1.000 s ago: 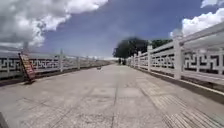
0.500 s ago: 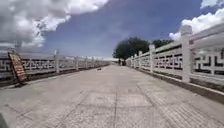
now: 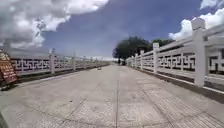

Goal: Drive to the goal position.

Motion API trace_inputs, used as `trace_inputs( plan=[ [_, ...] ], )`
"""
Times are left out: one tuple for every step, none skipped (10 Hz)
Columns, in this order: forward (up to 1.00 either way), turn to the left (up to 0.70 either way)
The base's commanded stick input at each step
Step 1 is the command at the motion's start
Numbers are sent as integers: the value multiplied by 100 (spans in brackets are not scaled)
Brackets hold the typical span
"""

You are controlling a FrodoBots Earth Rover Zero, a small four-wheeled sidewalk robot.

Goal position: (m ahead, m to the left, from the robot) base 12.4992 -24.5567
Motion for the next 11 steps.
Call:
trace_inputs(
  plan=[
    [70, 0],
    [70, 0],
    [70, 0],
    [70, 0],
    [70, 0],
    [70, 0],
    [70, 0],
    [70, 0],
    [70, 0],
    [70, 0],
    [70, 0]
  ],
)
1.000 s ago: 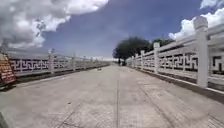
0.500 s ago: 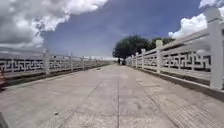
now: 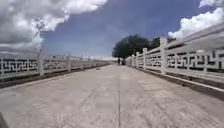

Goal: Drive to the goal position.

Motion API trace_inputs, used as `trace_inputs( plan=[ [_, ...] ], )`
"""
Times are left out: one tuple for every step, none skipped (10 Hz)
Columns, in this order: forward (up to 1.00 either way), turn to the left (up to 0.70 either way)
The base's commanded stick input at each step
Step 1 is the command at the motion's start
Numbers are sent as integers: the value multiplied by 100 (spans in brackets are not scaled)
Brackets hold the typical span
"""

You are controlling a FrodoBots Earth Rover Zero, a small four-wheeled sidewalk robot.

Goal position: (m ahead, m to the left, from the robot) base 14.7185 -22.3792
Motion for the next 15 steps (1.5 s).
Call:
trace_inputs(
  plan=[
    [70, 0],
    [70, 0],
    [70, 0],
    [70, 0],
    [70, 0],
    [70, 0],
    [70, 0],
    [70, 0],
    [70, 0],
    [70, 0],
    [70, 0],
    [70, 0],
    [70, 0],
    [70, 0],
    [70, 0]
  ],
)
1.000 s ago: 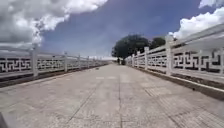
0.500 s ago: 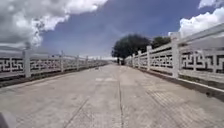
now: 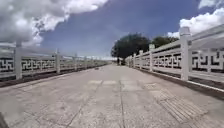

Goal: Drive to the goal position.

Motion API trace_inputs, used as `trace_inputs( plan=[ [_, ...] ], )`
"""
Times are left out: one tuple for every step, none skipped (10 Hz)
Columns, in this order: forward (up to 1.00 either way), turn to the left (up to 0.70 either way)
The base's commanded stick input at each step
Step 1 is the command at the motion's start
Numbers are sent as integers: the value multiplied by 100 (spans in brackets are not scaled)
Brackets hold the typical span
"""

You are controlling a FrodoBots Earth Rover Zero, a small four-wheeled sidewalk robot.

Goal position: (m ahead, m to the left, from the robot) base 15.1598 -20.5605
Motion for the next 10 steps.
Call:
trace_inputs(
  plan=[
    [70, 0],
    [70, 0],
    [70, 0],
    [70, 0],
    [70, 0],
    [70, 0],
    [70, 0],
    [70, 0],
    [70, 0],
    [70, 0]
  ],
)
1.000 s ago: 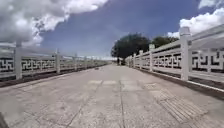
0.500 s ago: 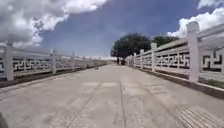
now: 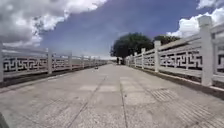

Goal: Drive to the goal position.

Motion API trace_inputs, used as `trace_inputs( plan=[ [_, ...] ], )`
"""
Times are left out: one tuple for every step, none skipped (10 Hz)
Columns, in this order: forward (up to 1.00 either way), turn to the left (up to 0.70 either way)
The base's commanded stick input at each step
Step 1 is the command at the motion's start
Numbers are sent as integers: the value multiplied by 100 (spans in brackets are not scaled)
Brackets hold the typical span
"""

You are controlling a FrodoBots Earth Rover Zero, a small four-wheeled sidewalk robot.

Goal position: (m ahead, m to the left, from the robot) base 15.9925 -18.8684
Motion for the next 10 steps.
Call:
trace_inputs(
  plan=[
    [70, 0],
    [70, 0],
    [70, 0],
    [70, 0],
    [70, 0],
    [70, 0],
    [70, 0],
    [70, 0],
    [70, 0],
    [70, 0]
  ],
)
